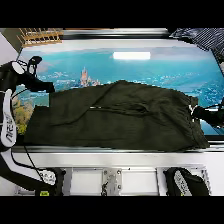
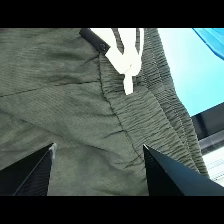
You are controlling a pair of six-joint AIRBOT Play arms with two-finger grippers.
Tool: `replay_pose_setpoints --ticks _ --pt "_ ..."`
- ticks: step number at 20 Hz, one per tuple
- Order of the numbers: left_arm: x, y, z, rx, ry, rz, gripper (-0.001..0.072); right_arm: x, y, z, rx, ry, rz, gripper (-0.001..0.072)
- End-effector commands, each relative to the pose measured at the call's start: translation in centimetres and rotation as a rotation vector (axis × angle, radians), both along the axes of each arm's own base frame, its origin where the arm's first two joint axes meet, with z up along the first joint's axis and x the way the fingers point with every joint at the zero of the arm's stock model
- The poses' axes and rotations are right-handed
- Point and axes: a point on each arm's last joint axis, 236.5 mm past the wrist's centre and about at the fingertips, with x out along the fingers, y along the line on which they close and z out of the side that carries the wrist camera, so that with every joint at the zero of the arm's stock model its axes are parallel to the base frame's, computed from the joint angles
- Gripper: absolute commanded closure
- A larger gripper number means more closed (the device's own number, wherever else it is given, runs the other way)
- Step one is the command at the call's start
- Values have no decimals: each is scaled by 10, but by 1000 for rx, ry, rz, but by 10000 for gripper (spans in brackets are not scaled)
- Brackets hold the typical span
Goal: Fold the clothes and pants, and hang the long-sleeved shirts on hangers.
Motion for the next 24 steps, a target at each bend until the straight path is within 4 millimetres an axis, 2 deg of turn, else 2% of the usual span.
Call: replay_pose_setpoints --ticks 1,4,7,12,18,21,22,24 --pt "32 1 -46 9 25 -60 34 0 2 0 6 -1 1 121" --pt "46 -7 -67 5 44 -82 34 -1 5 -2 22 4 1 121" --pt "56 -10 -71 12 21 -100 34 -6 8 -5 38 27 0 121" --pt "47 -8 -75 -46 44 -109 34 -7 9 -7 40 32 0 121" --pt "24 -2 -94 -83 113 -83 34 -5 12 -7 58 25 0 121" --pt "21 -7 -97 -92 126 -71 36 -5 14 -7 65 23 0 121" --pt "23 -8 -95 -92 121 -57 61 -4 14 -7 65 22 0 121" --pt "30 -6 -85 -91 96 -42 639 -4 13 -7 63 21 0 121"
